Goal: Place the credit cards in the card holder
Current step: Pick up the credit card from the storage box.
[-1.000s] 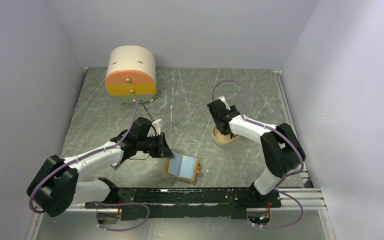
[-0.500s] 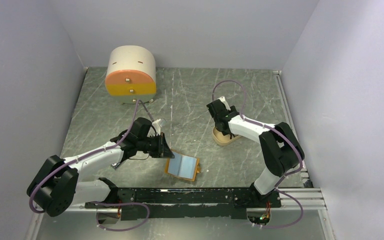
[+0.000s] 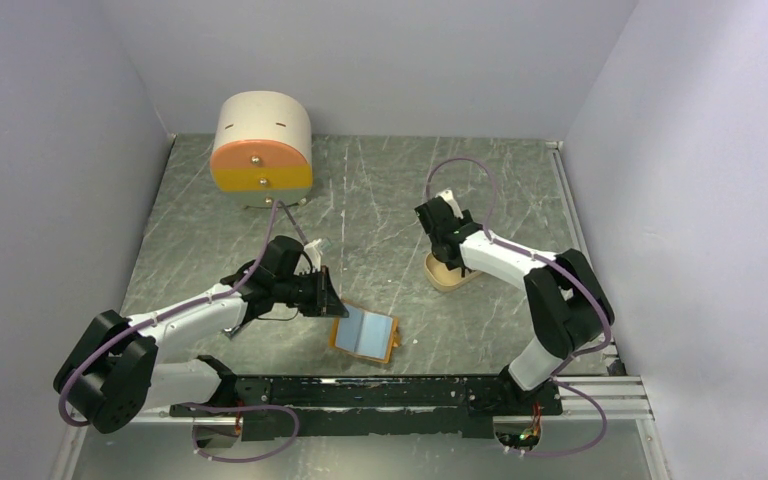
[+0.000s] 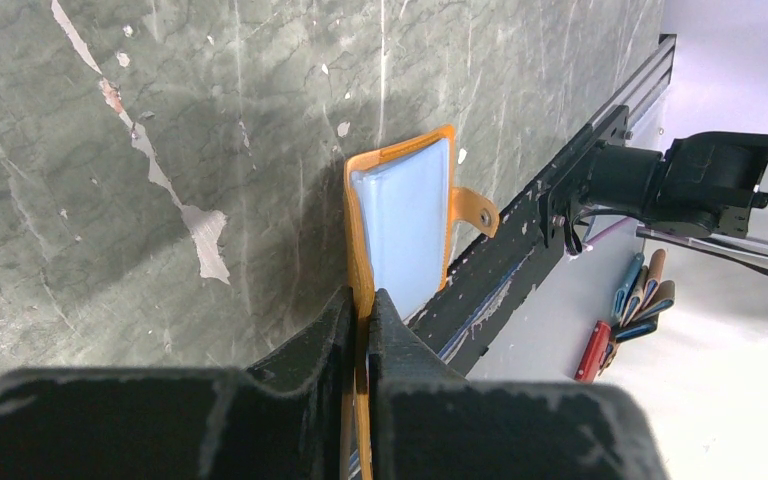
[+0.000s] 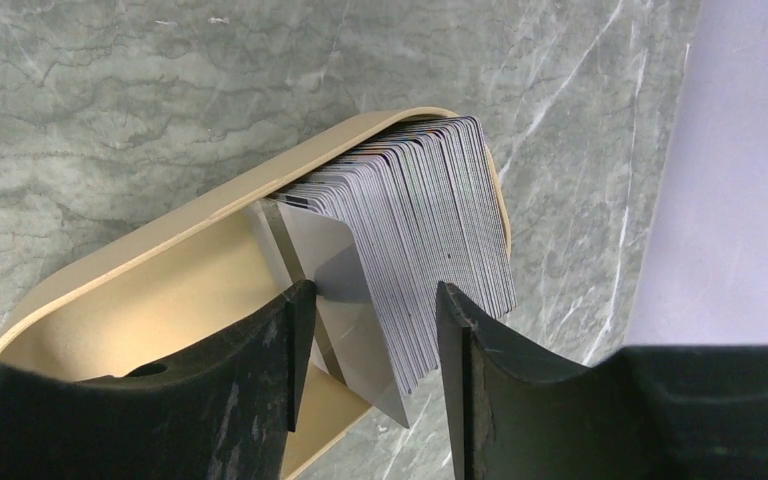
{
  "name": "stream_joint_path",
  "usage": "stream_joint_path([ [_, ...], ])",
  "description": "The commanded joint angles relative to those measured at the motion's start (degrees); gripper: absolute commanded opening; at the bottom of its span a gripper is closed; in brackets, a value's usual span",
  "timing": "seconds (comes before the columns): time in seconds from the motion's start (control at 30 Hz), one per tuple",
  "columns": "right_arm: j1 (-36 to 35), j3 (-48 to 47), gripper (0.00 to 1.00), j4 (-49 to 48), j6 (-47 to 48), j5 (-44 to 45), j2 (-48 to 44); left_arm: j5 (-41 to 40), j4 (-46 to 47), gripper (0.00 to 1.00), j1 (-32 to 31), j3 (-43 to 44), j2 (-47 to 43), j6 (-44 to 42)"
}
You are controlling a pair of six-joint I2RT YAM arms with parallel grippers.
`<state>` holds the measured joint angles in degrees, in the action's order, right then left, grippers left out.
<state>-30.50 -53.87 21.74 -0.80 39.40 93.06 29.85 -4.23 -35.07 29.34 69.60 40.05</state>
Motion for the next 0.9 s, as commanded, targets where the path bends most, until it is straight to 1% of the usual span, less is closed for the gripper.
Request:
stream_joint_path([
  [0.0, 0.35, 0.12, 0.49, 0.57, -0.51, 0.75, -1.99, 1.39, 1.47, 0.09, 0.26, -0.16, -1.0, 0.38],
  [0.13, 0.35, 0.25, 0.45, 0.44, -0.65, -0.38, -2.42, 1.45, 1.81, 0.09, 0.19, -0.16, -0.8, 0.58],
  [0.53, 0.35, -0.5, 0.25, 1.93, -1.19, -3.33, -2.71, 1.1, 1.41, 0.09, 0.25, -0.21, -1.22, 0.47],
  [0.73, 0.35, -0.66, 0.14, 3.04, -1.35, -6.17, -4.92, 0.69, 2.97, 0.09, 0.25, -1.17, -0.21, 1.49],
  [0.87, 0.38, -1.43, 0.11, 4.27, -1.23, -6.65, -5.86, -0.25, 3.64, 0.09, 0.29, -1.33, 0.17, 2.27],
])
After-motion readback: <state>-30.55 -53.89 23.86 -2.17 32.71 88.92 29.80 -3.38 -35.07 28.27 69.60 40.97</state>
